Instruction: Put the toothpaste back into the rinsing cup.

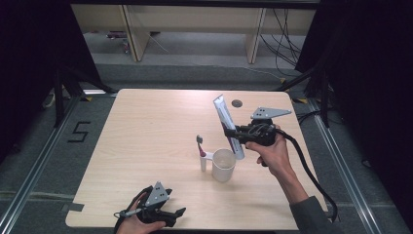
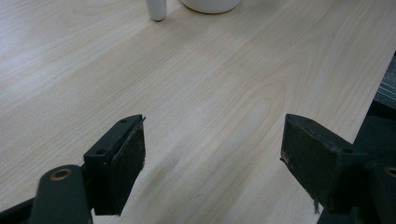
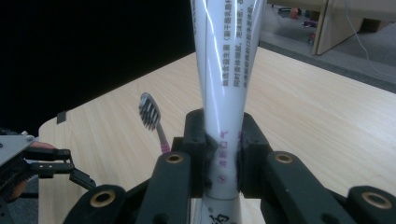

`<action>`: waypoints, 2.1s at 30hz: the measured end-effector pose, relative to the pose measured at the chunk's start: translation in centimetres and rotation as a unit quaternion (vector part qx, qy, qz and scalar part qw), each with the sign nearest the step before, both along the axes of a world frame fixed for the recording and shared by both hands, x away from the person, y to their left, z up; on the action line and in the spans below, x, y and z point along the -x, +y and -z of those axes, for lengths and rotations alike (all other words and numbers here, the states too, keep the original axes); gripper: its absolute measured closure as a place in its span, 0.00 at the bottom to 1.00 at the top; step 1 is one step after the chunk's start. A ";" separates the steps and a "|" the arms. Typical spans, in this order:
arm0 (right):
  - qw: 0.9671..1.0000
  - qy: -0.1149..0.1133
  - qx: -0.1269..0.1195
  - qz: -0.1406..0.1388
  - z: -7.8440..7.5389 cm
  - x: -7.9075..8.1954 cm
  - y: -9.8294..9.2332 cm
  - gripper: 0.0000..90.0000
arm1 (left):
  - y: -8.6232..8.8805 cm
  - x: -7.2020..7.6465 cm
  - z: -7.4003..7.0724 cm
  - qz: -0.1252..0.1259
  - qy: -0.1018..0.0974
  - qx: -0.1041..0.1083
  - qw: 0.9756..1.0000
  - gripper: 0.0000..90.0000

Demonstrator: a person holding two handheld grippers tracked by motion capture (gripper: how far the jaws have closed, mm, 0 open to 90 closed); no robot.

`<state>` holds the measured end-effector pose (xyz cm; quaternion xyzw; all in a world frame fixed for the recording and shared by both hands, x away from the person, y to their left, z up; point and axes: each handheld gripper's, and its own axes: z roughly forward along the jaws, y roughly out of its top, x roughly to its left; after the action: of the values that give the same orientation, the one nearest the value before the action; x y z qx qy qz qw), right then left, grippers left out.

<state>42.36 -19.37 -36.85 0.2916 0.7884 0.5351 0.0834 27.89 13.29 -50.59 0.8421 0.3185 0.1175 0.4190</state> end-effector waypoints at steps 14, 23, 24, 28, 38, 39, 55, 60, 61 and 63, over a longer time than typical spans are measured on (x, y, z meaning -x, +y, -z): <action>1.000 0.003 -0.002 -0.002 2.1 -0.2 1.5 0.86 | 0.0 -0.1 0.0 0.004 0.001 -0.002 1.000 0.24; 1.000 -0.001 -0.003 -0.010 3.2 -0.2 2.2 0.86 | -0.1 0.0 0.0 -0.003 0.001 0.010 1.000 0.24; 1.000 0.014 -0.008 -0.008 3.4 0.0 2.3 0.86 | 0.0 0.0 -0.1 0.004 0.000 -0.002 1.000 0.24; 1.000 0.011 -0.008 -0.010 4.1 -0.1 2.2 0.86 | 0.1 -0.1 -0.1 0.007 -0.001 -0.009 1.000 0.24; 1.000 0.004 -0.003 -0.018 5.4 0.0 2.3 0.86 | 0.0 0.0 -0.1 0.007 0.000 -0.008 1.000 0.24; 1.000 0.003 0.000 -0.016 5.6 0.0 2.4 0.86 | 0.0 -0.1 -0.1 0.008 0.001 -0.006 1.000 0.24; 0.999 -0.006 0.024 -0.032 7.2 0.2 2.7 0.85 | 0.0 0.0 0.0 0.007 0.003 -0.004 1.000 0.24; 0.999 -0.007 0.030 -0.032 7.1 0.4 2.5 0.85 | 0.0 0.0 0.0 0.005 0.001 -0.003 1.000 0.24; 0.999 0.000 0.030 -0.032 7.1 0.5 2.5 0.85 | 0.0 -0.1 0.0 0.006 0.000 -0.008 1.000 0.24; 0.999 0.005 0.029 -0.035 7.2 0.7 2.5 0.85 | -0.1 0.0 0.0 0.002 0.002 0.003 1.000 0.24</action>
<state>41.71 -16.85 -44.02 0.2643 0.8137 0.5131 0.0693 27.92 13.18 -50.61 0.8420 0.3179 0.1137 0.4208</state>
